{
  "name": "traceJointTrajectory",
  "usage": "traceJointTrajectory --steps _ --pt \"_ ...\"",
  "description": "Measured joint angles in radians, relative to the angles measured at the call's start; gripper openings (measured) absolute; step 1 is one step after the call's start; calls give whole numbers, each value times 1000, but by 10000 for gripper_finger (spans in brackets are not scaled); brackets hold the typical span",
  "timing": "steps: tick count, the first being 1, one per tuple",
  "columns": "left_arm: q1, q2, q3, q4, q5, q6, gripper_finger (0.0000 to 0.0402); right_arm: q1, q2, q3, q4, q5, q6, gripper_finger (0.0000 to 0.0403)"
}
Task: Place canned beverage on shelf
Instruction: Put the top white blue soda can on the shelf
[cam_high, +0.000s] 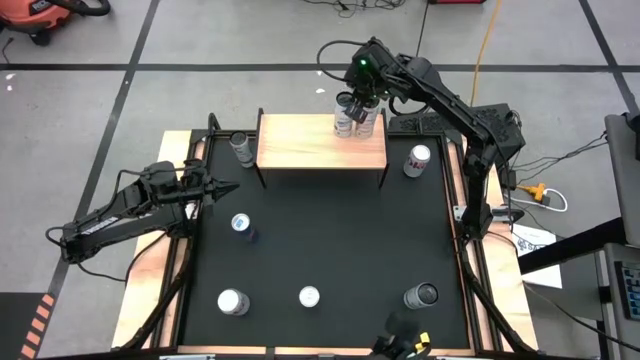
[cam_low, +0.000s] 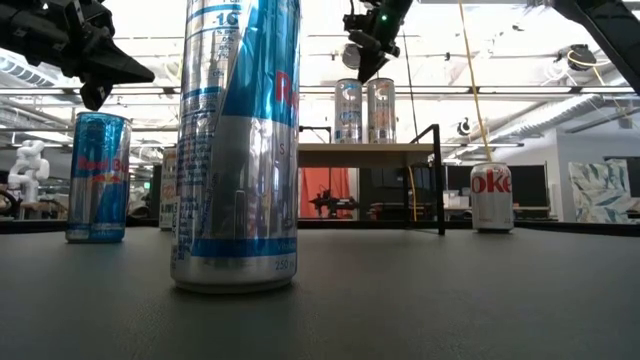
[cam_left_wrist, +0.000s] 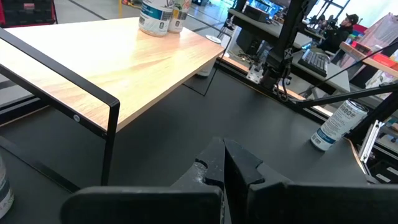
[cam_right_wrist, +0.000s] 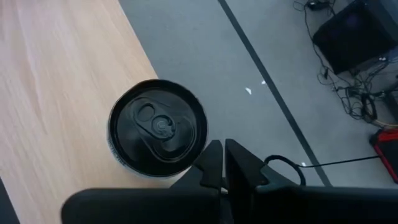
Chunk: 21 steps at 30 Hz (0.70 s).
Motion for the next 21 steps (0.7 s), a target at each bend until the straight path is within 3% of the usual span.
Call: traceJointTrajectory --steps 13,21 --pt "0 0 0 0 0 0 0 -12 -1 0 -44 -8 31 0" --pt "0 0 0 0 0 0 0 -13 -2 0 -46 -79 35 0"
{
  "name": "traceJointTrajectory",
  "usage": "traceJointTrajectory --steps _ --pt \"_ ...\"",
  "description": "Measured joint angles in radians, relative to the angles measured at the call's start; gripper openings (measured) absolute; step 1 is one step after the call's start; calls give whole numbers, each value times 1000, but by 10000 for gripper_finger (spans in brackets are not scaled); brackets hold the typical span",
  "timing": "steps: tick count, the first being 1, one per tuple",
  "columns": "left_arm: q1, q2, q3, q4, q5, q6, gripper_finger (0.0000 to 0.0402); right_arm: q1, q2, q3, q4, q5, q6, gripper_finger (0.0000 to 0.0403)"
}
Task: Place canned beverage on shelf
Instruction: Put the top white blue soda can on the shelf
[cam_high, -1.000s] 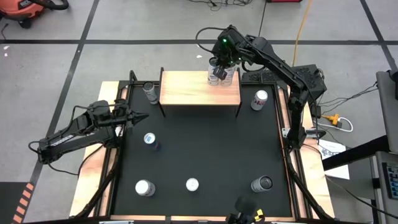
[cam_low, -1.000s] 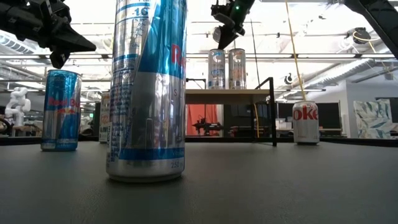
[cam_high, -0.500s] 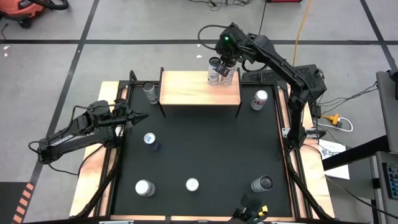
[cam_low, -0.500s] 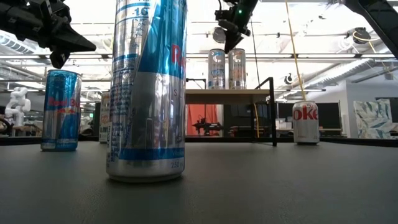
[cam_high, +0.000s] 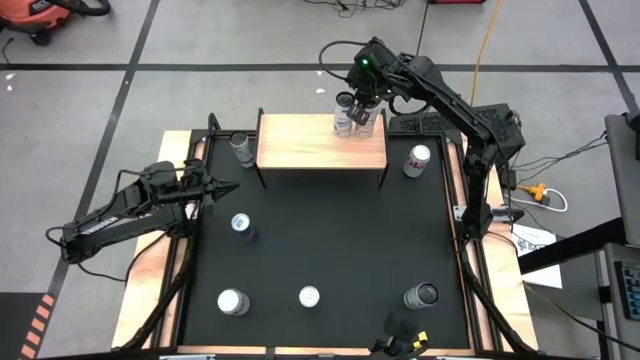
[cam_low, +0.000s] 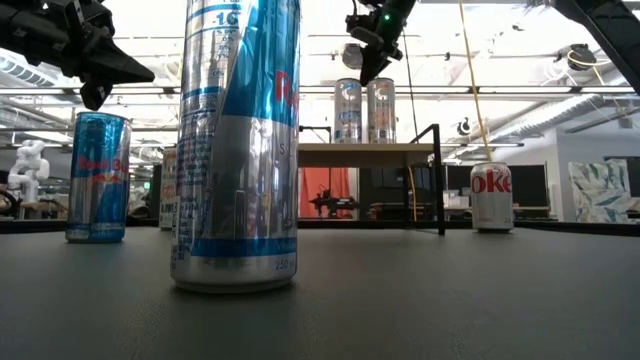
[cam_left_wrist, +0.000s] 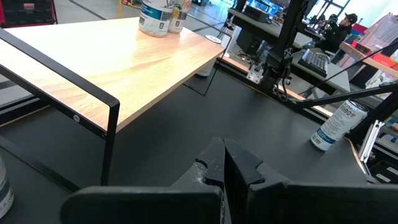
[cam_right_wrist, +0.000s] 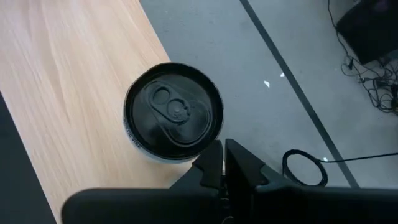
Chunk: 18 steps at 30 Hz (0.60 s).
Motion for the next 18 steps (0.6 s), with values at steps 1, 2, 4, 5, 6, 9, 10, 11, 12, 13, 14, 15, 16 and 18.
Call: traceJointTrajectory --steps 1,2,4,5,6,9,10,11,12,13,14,15,16,18 --pt "0 0 0 0 0 0 0 0 0 0 0 0 0 0" --pt "0 0 0 0 0 0 0 0 0 0 0 0 0 0" --pt "0 0 0 0 0 0 0 0 0 0 0 0 0 0" --pt "0 0 0 0 0 0 0 0 0 0 0 0 0 0" --pt "0 0 0 0 0 0 0 0 0 0 0 -1 0 0" --pt "0 0 0 0 0 0 0 0 5 0 2 -2 0 0" --pt "0 0 0 0 0 0 0 0 6 0 2 -2 0 0" --pt "0 0 0 0 0 0 0 0 6 0 1 -2 0 0" --pt "0 0 0 0 0 0 0 0 7 0 1 -3 0 0" --pt "0 0 0 0 0 0 0 0 7 0 2 -3 -1 0" --pt "0 0 0 0 0 0 0 0 7 0 3 -4 -2 0" --pt "0 0 0 0 0 0 0 0 7 0 7 -4 -3 0" --pt "0 0 0 0 0 0 0 0 7 0 9 -4 -3 0" --pt "0 0 0 0 0 0 0 0 7 0 9 -4 -2 0"
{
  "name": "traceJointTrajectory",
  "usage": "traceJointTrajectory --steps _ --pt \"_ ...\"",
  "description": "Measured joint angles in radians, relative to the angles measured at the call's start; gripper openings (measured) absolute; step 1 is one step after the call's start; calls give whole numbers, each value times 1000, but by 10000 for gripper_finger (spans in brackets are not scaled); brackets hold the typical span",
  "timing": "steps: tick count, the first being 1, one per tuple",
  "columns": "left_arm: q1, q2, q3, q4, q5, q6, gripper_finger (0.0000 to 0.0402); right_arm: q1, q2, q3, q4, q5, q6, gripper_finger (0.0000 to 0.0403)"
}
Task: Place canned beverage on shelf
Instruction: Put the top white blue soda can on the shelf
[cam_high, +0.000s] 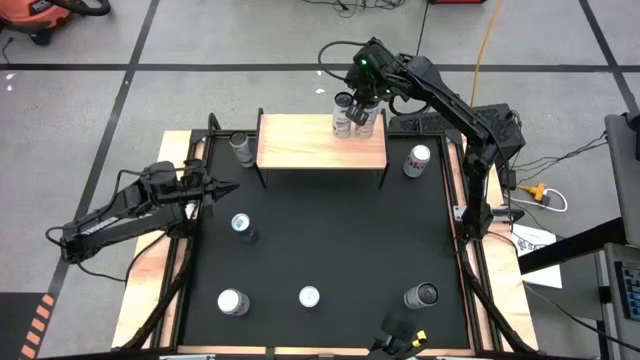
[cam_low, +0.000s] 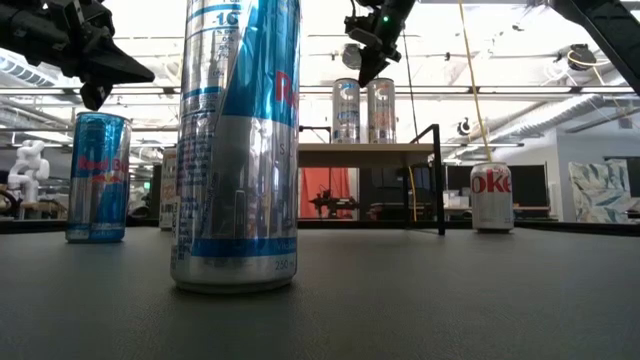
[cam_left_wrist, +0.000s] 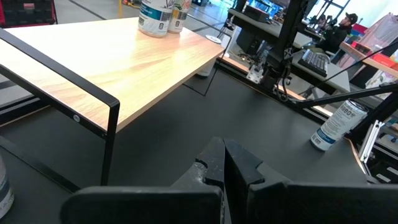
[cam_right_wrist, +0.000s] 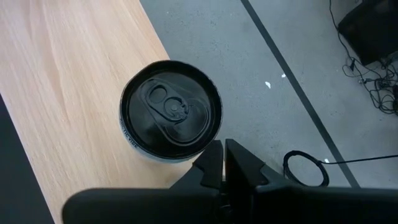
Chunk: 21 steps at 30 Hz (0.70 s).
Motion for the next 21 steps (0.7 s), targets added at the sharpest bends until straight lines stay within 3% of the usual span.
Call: traceJointTrajectory --steps 21 --pt "0 0 0 0 0 0 0 0 2 0 0 -48 -1 0"
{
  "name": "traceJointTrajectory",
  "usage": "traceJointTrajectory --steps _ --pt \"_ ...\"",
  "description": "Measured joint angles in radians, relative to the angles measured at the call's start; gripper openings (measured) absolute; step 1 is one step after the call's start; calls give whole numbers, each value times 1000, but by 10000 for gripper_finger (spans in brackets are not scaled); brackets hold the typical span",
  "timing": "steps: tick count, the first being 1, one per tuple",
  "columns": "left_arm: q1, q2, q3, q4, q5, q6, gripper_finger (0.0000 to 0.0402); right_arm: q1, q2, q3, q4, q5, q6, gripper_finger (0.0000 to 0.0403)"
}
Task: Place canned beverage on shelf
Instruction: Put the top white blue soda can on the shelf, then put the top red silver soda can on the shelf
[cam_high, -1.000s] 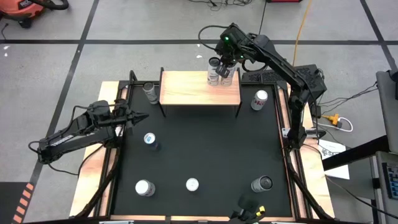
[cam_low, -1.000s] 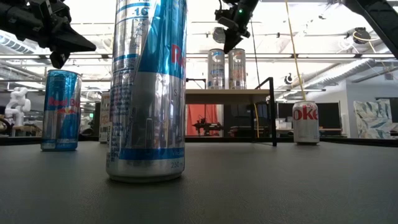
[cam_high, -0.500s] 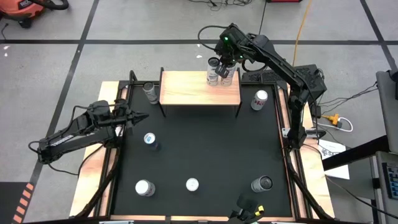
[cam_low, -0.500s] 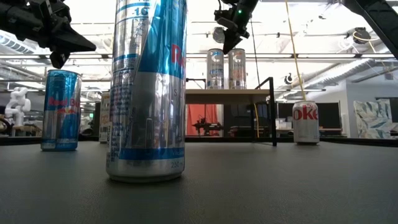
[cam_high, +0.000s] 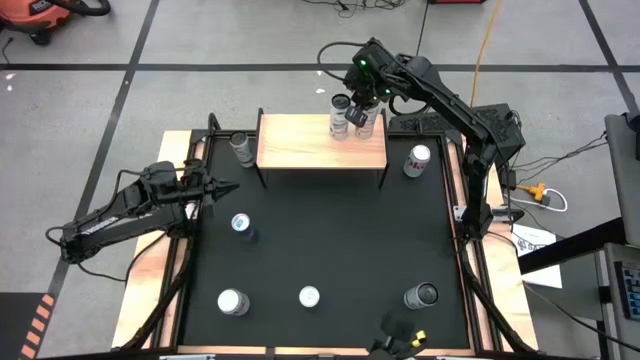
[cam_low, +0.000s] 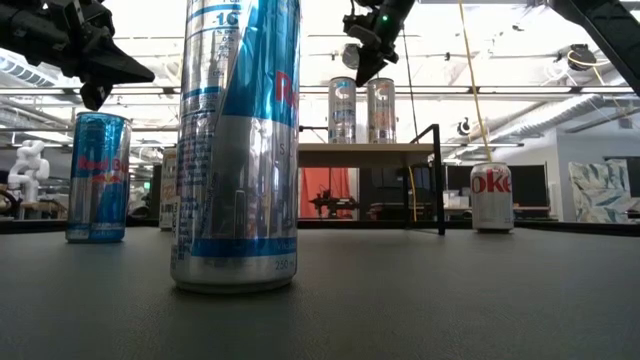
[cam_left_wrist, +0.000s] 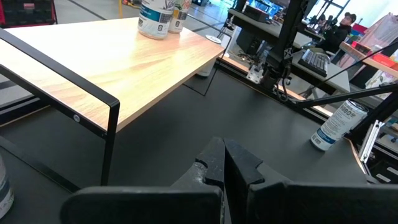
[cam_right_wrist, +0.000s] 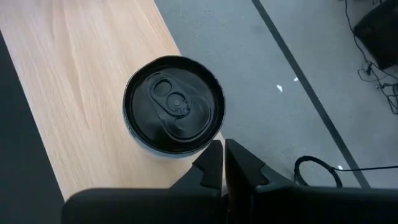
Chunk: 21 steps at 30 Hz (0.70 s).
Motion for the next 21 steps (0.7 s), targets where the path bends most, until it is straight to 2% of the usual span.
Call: traceJointTrajectory --steps 7,21 --pt "0 0 0 0 0 0 0 -2 0 0 -2 77 -16 0" --pt "0 0 0 -5 0 0 0 32 -75 0 -11 79 -36 0"
